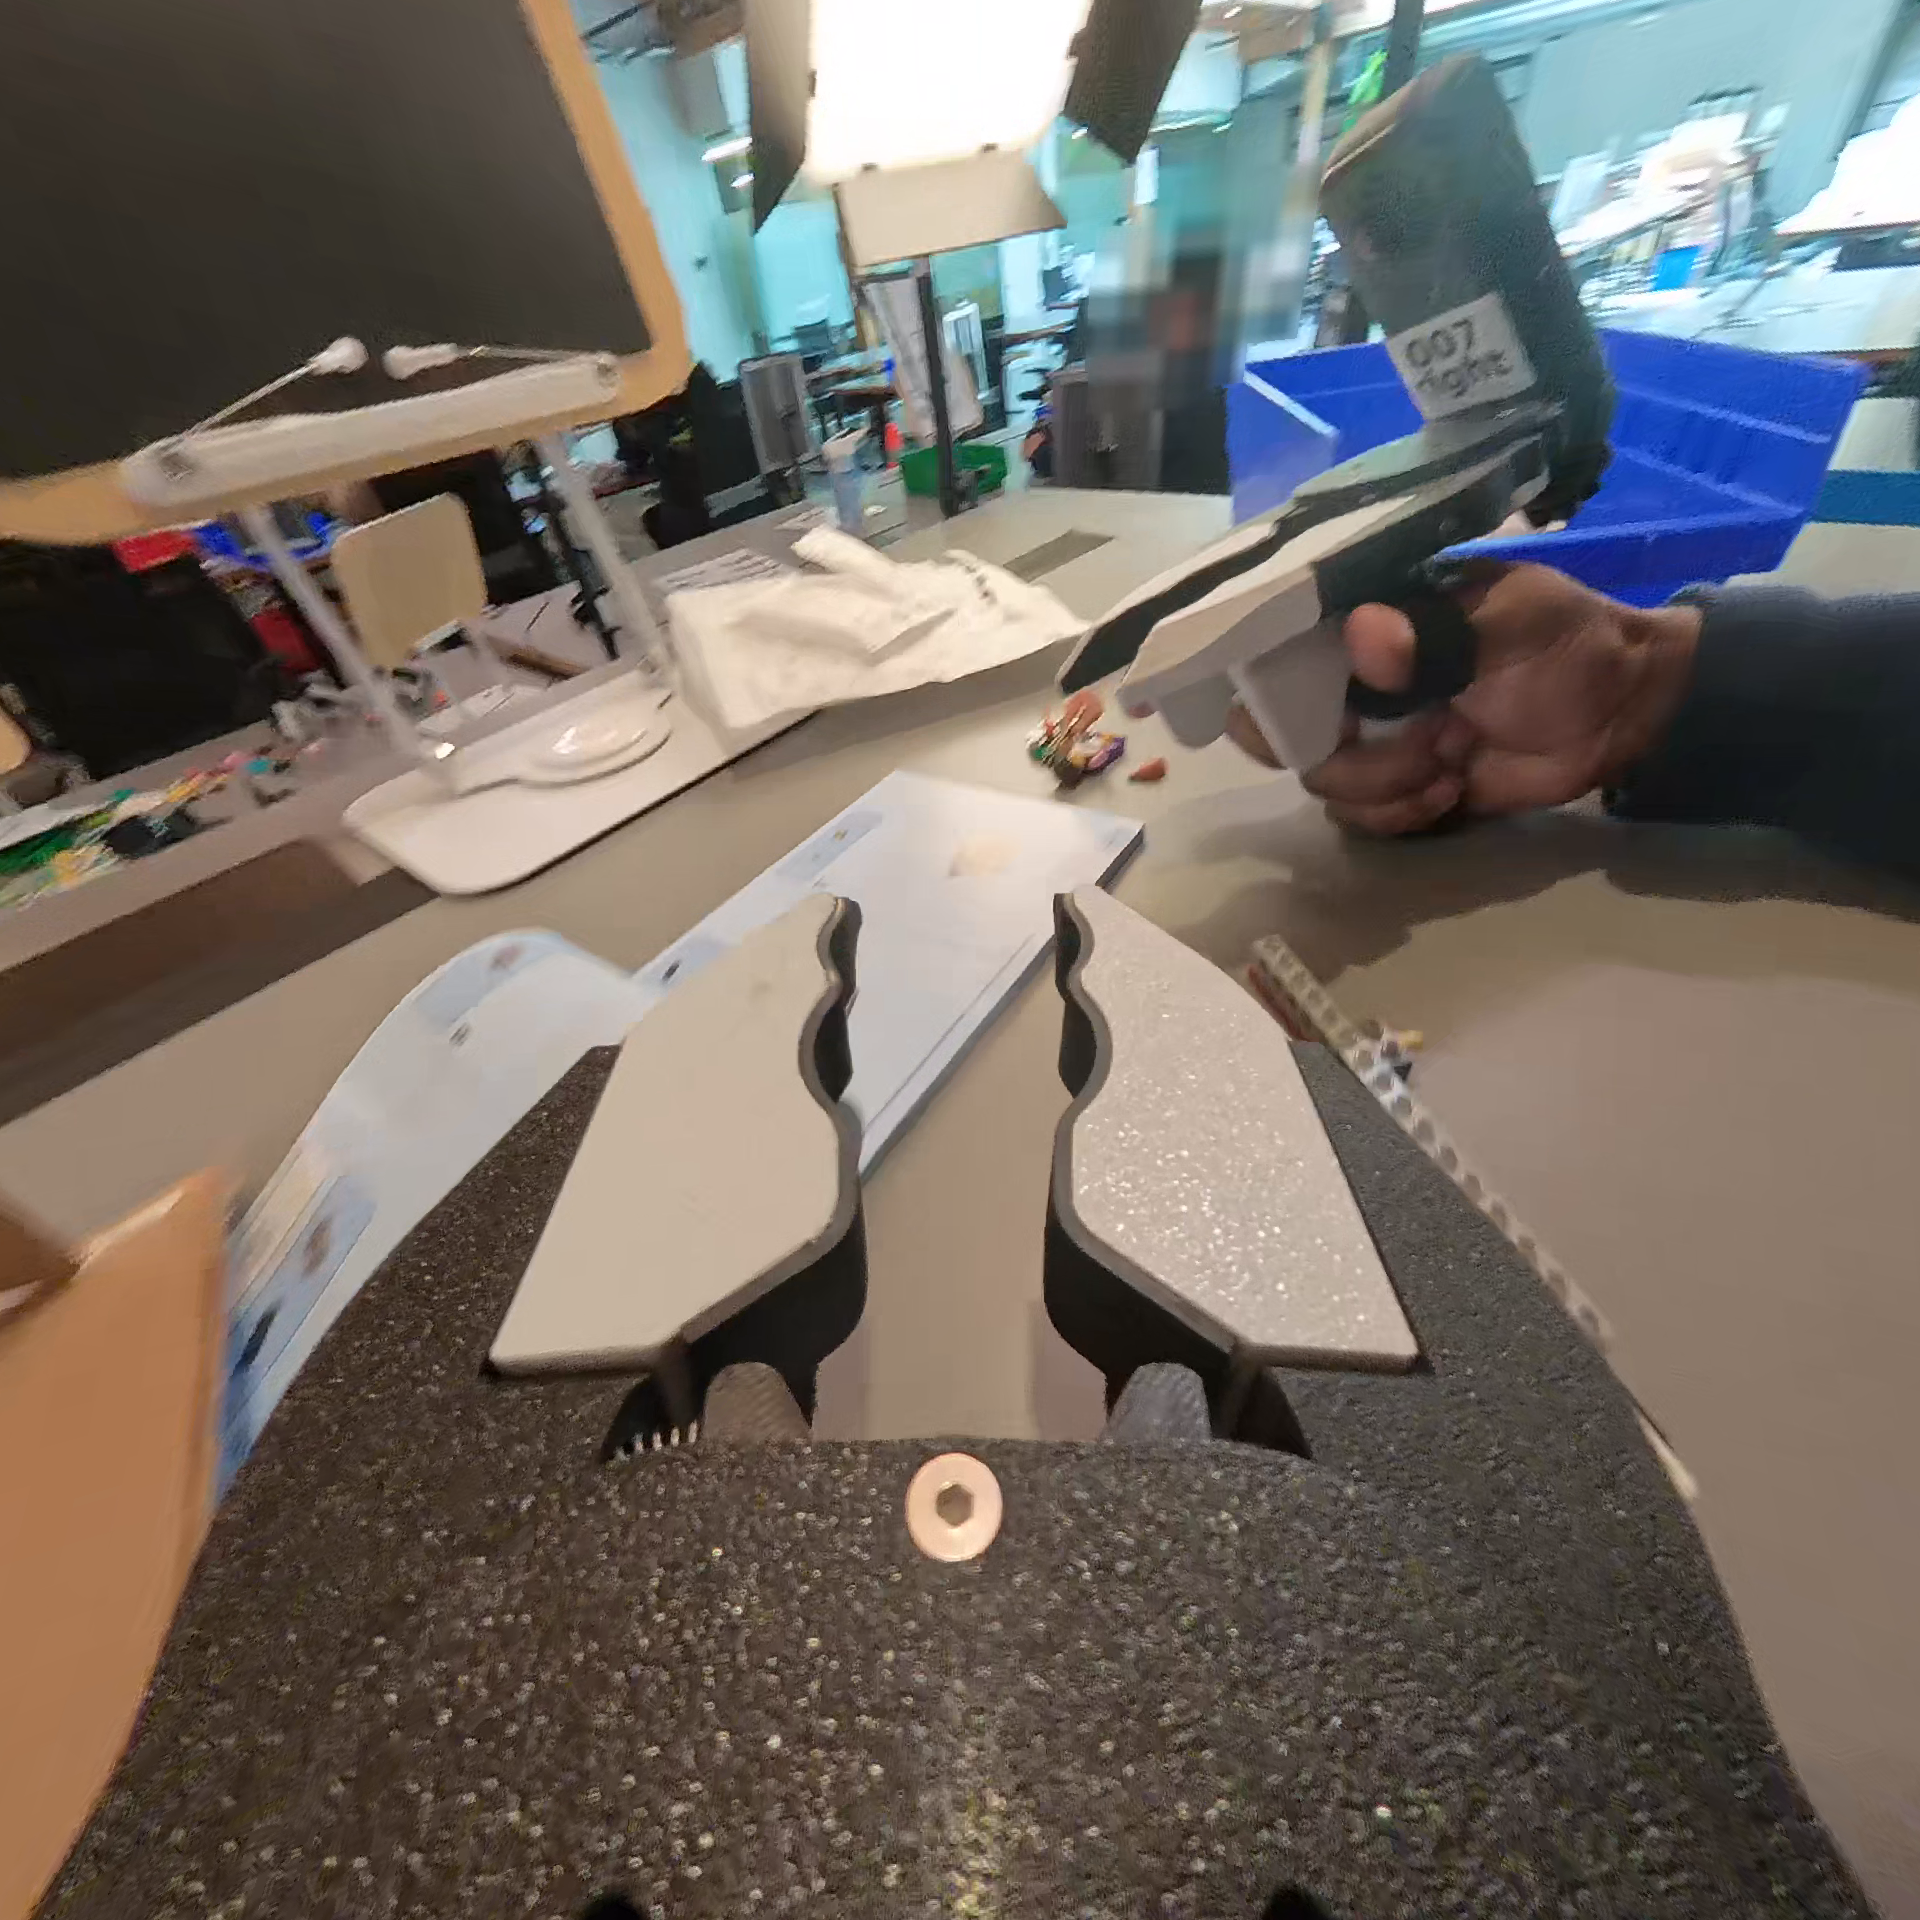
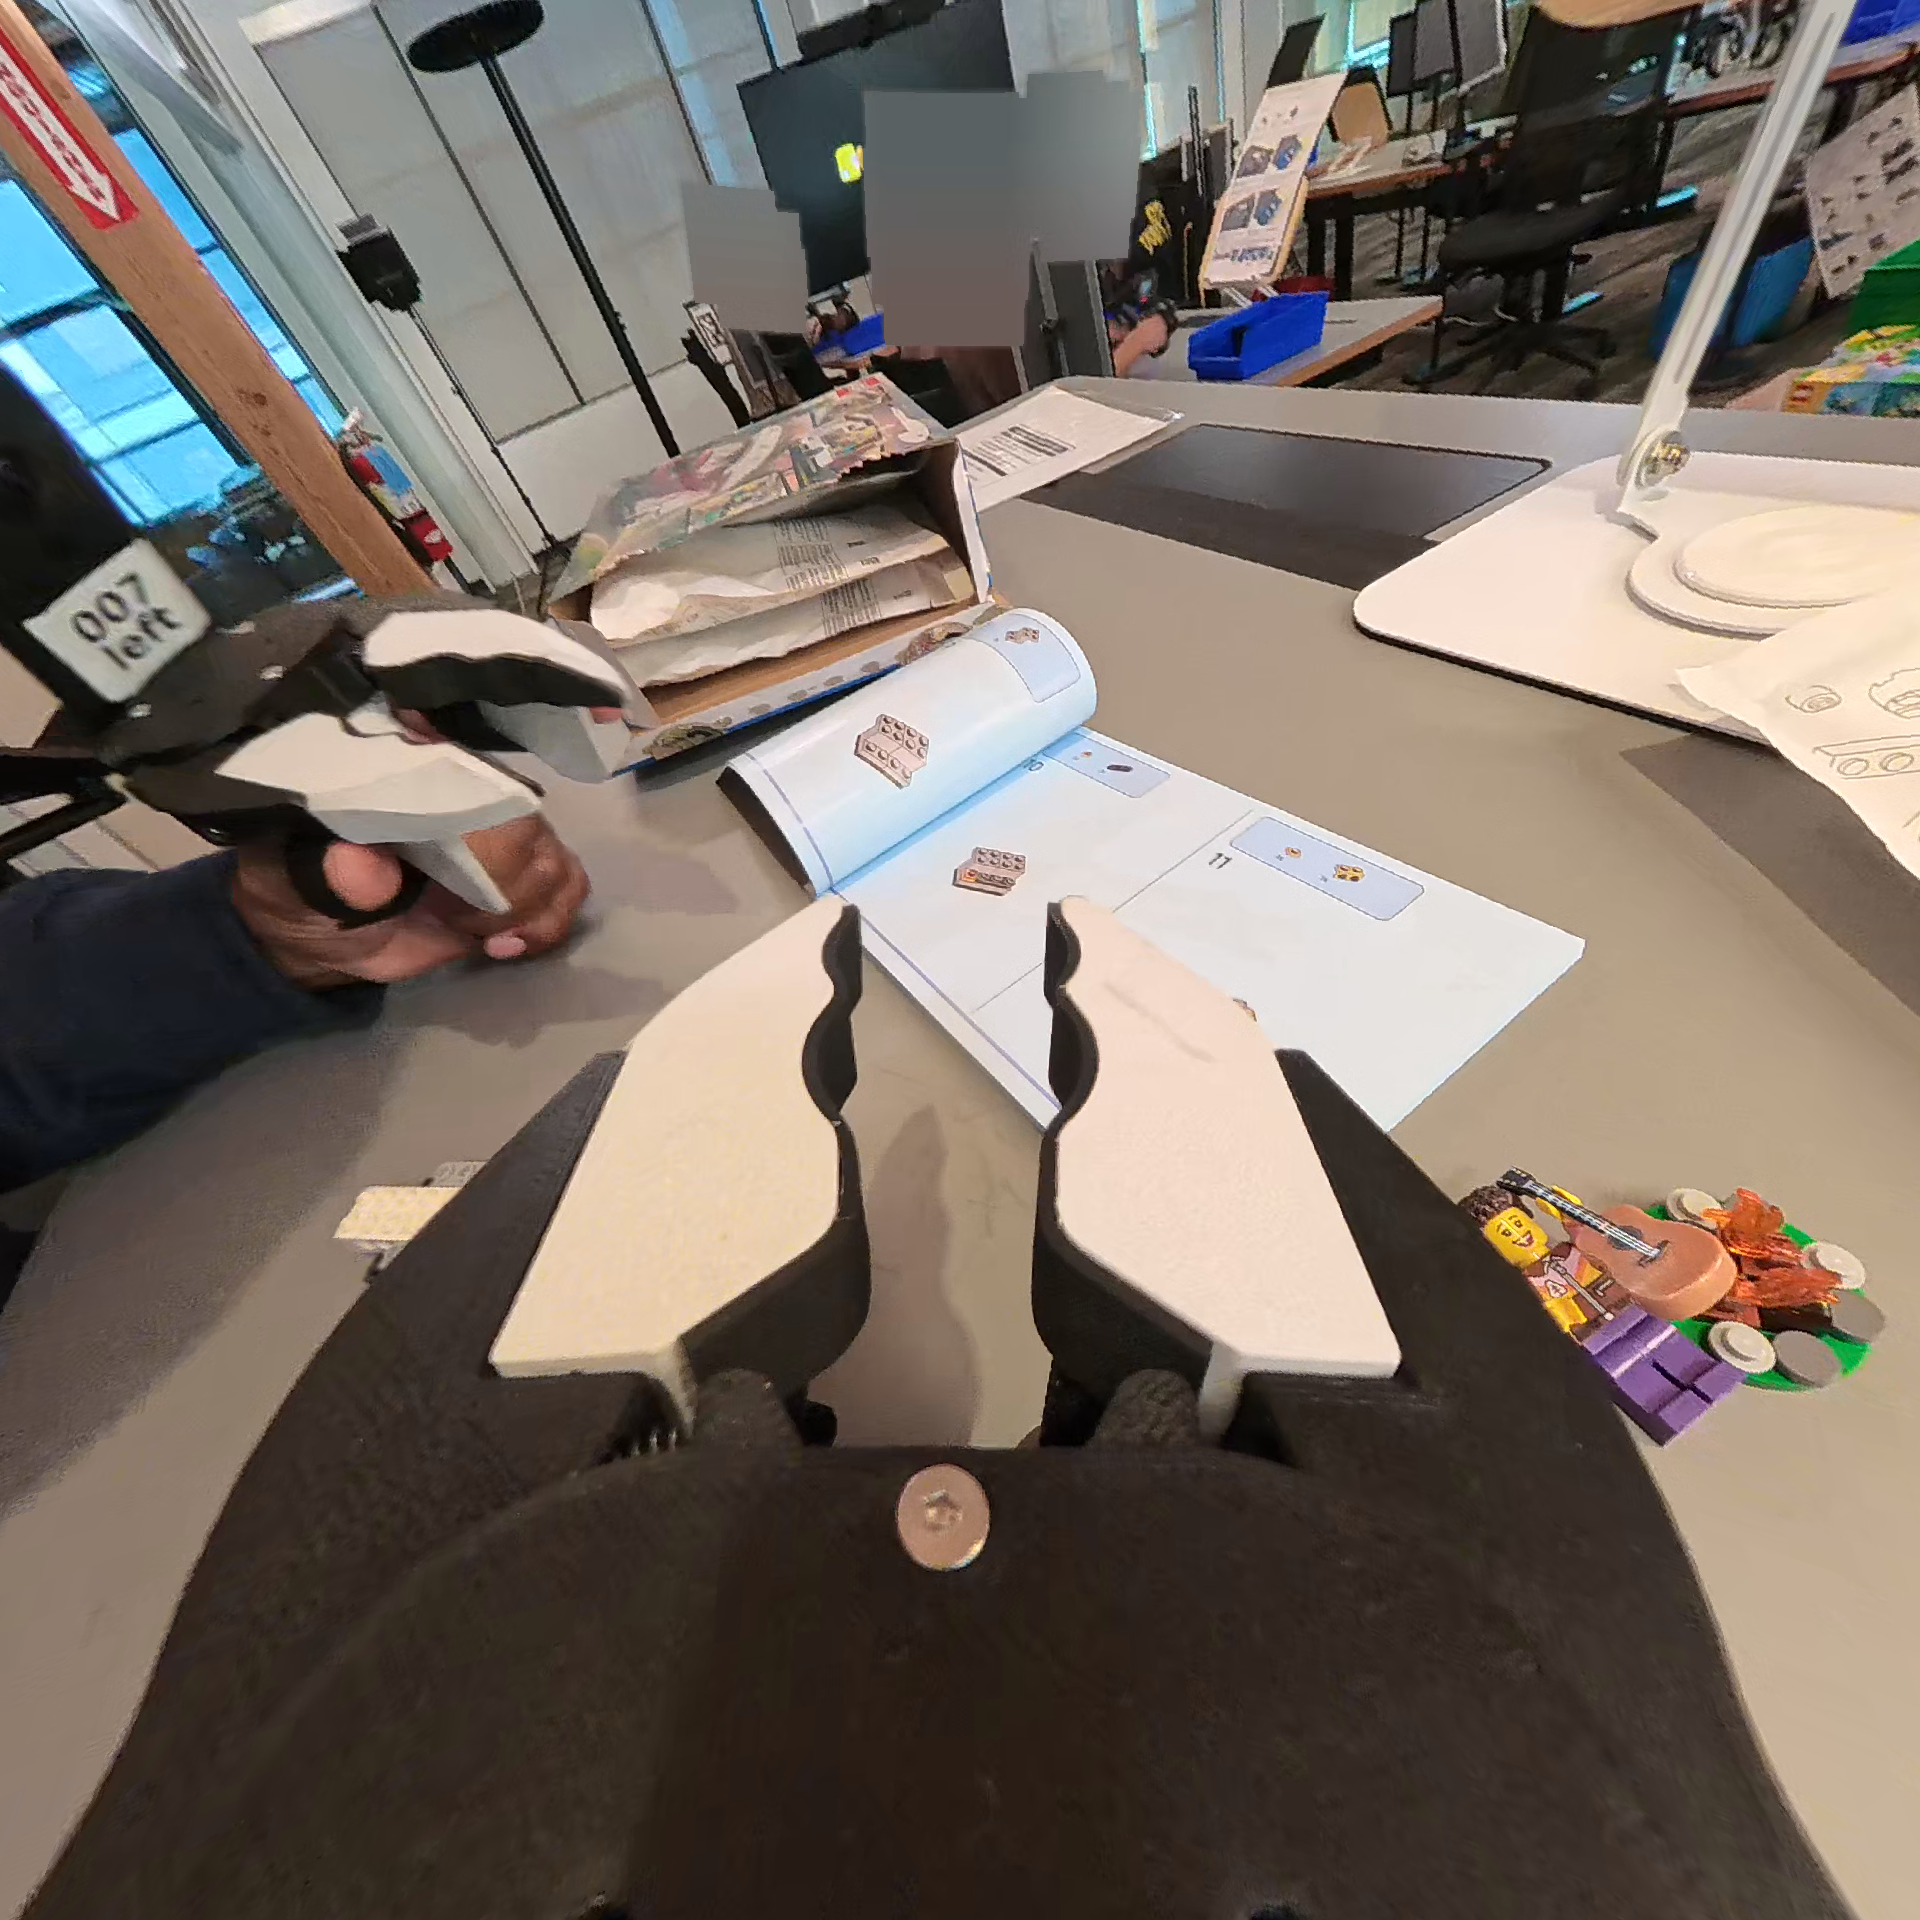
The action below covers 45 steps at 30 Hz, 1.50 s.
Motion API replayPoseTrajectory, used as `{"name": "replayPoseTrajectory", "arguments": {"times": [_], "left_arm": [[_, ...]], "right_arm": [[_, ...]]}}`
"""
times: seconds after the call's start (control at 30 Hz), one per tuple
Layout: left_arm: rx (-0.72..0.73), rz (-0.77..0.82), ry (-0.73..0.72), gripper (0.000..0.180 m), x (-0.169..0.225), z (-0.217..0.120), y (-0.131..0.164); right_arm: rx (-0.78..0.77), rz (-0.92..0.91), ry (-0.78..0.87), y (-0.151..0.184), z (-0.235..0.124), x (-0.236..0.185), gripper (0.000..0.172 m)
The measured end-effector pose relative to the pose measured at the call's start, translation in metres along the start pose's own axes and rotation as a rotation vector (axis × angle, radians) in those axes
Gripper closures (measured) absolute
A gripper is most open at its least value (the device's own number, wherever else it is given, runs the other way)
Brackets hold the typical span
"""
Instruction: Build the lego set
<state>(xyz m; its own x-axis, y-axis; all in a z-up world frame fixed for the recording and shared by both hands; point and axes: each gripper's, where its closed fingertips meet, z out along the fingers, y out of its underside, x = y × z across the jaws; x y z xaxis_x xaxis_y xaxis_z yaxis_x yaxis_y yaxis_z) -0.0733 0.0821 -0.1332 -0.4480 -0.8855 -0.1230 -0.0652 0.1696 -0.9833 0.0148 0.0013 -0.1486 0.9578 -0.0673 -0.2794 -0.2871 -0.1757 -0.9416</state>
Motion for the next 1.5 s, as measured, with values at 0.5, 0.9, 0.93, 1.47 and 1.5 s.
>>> {"name": "replayPoseTrajectory", "arguments": {"times": [0.5,0.9,0.93,1.47,1.5], "left_arm": [[0.207,0.124,0.324,0.148,0.044,0.077,-0.055],[0.246,-0.027,0.244,0.148,0.031,0.068,-0.063],[0.242,-0.033,0.246,0.148,0.031,0.069,-0.062],[0.205,-0.007,0.330,0.148,0.049,0.078,-0.040],[0.202,-0.006,0.340,0.148,0.051,0.078,-0.038]], "right_arm": [[0.090,-0.012,-0.015,-0.009,-0.011,-0.004,0.137],[0.018,-0.002,0.002,-0.002,-0.001,-0.002,0.137],[0.017,-0.003,0.003,-0.002,-0.001,-0.002,0.137],[-0.084,-0.098,0.277,0.025,-0.120,-0.028,0.133],[-0.131,-0.122,0.317,0.023,-0.147,-0.024,0.132]]}}
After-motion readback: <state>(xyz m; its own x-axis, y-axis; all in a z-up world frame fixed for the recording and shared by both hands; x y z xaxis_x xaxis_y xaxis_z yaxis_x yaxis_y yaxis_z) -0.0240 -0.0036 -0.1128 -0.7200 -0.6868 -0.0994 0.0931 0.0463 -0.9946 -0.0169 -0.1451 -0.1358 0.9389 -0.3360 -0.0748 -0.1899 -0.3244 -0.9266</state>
